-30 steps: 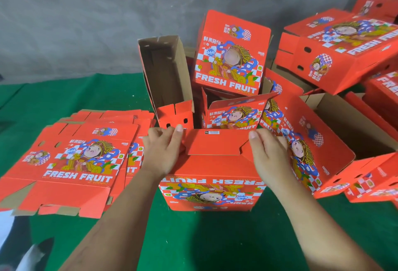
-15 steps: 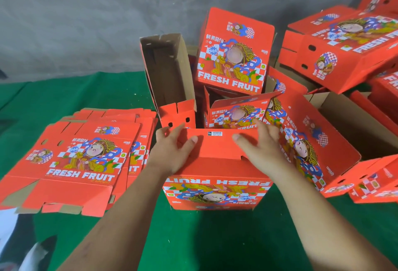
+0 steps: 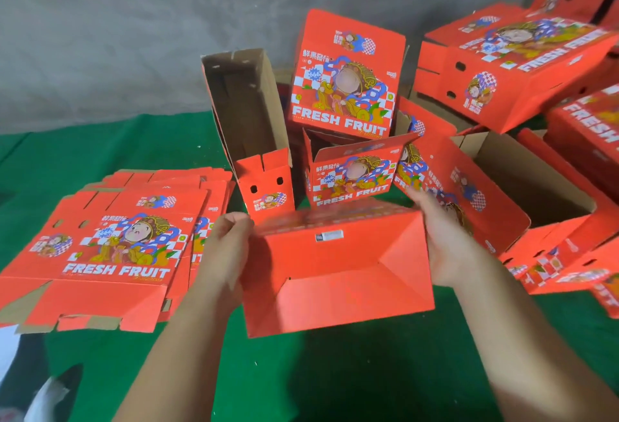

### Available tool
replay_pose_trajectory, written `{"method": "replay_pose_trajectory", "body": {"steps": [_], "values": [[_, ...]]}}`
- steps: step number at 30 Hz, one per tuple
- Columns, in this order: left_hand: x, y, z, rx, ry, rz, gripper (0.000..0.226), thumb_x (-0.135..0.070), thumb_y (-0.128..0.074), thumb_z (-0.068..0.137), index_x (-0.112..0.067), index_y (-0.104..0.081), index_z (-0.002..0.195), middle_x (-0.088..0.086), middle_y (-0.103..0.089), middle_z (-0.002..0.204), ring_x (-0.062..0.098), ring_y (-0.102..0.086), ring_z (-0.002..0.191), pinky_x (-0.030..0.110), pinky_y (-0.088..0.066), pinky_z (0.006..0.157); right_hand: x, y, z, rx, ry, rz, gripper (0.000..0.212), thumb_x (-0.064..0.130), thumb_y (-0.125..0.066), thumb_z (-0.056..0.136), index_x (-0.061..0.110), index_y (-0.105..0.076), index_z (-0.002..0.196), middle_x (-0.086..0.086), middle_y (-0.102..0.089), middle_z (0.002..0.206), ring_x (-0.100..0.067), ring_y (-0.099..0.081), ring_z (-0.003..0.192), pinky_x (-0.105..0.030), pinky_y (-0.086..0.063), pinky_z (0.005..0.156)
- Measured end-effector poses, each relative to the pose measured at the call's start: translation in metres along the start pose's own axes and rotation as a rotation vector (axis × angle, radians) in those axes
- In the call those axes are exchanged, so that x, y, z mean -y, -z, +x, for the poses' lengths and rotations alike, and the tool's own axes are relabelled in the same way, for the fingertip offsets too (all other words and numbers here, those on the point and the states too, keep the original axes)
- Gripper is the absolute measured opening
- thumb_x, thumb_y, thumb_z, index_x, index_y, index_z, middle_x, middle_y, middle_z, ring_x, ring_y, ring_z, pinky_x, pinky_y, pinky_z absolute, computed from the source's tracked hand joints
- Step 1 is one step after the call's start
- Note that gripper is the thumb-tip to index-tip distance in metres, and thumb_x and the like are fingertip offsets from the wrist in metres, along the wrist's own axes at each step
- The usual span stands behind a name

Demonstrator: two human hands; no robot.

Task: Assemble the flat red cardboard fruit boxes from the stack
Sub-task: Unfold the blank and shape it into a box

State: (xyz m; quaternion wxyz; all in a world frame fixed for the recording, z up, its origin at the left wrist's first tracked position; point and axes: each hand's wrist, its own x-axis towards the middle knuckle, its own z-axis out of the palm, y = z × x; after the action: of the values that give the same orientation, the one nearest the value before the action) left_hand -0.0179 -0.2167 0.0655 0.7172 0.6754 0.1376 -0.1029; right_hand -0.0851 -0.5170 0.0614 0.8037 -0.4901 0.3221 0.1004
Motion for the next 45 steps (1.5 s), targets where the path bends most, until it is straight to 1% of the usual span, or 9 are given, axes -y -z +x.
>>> {"method": "replay_pose_trajectory", "body": {"steps": [6,9,13,24,31,35,40,42,45], "values": [[-0.001,-0.001,-0.016,0.231,-0.283,-0.207,0.064,-0.003,-0.057,0.069,-0.033,-0.064,0.126,-0.006,-0.072,0.128,0.031,-0.068,0.113,0.046,-0.048,0.093,-0.026,0.029,-0.015,0.136,-0.095,0.133,0.06,0.044,-0.099,0.051,0.018,-0.085,0.103,-0.016,-0.075,0.12,-0.036,-0.075,0.106,-0.055,-0.058,0.091],[0.006,0.004,-0.012,0.301,-0.142,-0.131,0.059,-0.018,-0.07,0.076,-0.038,-0.061,0.13,0.001,-0.073,0.128,0.028,-0.073,0.106,0.042,-0.059,0.084,-0.039,0.034,-0.018,0.085,-0.026,0.1,0.085,0.046,-0.099,0.046,0.019,-0.075,0.123,-0.015,-0.075,0.123,-0.035,-0.074,0.108,-0.05,-0.06,0.088],[0.026,0.007,-0.01,0.487,0.05,0.091,0.078,-0.055,-0.088,0.069,-0.025,-0.06,0.135,0.012,-0.076,0.12,0.034,-0.075,0.106,0.052,-0.06,0.091,-0.04,0.031,-0.025,0.029,0.076,-0.009,0.071,0.043,-0.09,0.061,0.024,-0.069,0.127,-0.012,-0.078,0.113,-0.031,-0.078,0.095,-0.043,-0.063,0.068],[0.022,-0.017,-0.009,0.375,-0.329,0.032,0.04,-0.034,-0.077,0.091,-0.034,-0.065,0.129,0.003,-0.077,0.119,0.027,-0.077,0.1,0.033,-0.062,0.07,-0.012,0.031,-0.031,0.096,0.329,0.016,0.071,0.037,-0.078,0.073,0.037,-0.056,0.141,-0.009,-0.075,0.125,-0.036,-0.075,0.105,-0.05,-0.063,0.071],[-0.01,-0.055,0.003,0.285,-0.581,0.152,0.034,-0.013,-0.066,0.102,-0.026,-0.058,0.132,-0.014,-0.074,0.119,0.008,-0.071,0.111,0.025,-0.059,0.087,0.014,0.021,-0.031,0.057,0.701,0.053,0.076,0.014,-0.068,0.08,0.028,-0.044,0.15,-0.016,-0.066,0.137,-0.047,-0.065,0.12,-0.068,-0.054,0.095],[-0.033,-0.07,0.005,0.286,-0.681,0.208,0.035,-0.018,-0.065,0.101,-0.022,-0.054,0.135,-0.009,-0.073,0.124,0.012,-0.068,0.117,0.044,-0.055,0.101,0.025,0.018,-0.036,0.02,0.75,0.11,0.071,0.014,-0.068,0.08,0.023,-0.046,0.148,-0.015,-0.069,0.132,-0.043,-0.068,0.118,-0.057,-0.061,0.086],[-0.042,-0.079,0.005,0.273,-0.692,0.405,0.059,-0.036,-0.065,0.09,-0.021,-0.049,0.144,0.007,-0.064,0.134,0.034,-0.06,0.125,0.061,-0.048,0.104,0.035,0.019,-0.041,-0.057,0.846,0.122,0.068,0.012,-0.069,0.082,0.026,-0.049,0.145,-0.016,-0.067,0.134,-0.047,-0.064,0.121,-0.065,-0.057,0.093],[-0.039,-0.082,0.001,0.215,-0.7,0.545,0.066,-0.037,-0.069,0.092,-0.021,-0.047,0.151,0.01,-0.055,0.146,0.031,-0.046,0.139,0.056,-0.036,0.115,0.04,0.019,-0.044,-0.117,0.939,0.132,0.078,0.011,-0.072,0.082,0.03,-0.041,0.152,-0.009,-0.067,0.136,-0.038,-0.067,0.12,-0.052,-0.061,0.085],[-0.032,-0.086,-0.006,0.193,-0.71,0.602,0.062,-0.024,-0.073,0.096,-0.02,-0.047,0.152,0.005,-0.045,0.152,0.02,-0.034,0.147,0.041,-0.025,0.124,0.05,0.029,-0.05,-0.264,1.151,0.018,0.097,0.017,-0.079,0.083,0.034,-0.024,0.16,0.002,-0.058,0.148,-0.026,-0.059,0.135,-0.052,-0.054,0.102]]}}
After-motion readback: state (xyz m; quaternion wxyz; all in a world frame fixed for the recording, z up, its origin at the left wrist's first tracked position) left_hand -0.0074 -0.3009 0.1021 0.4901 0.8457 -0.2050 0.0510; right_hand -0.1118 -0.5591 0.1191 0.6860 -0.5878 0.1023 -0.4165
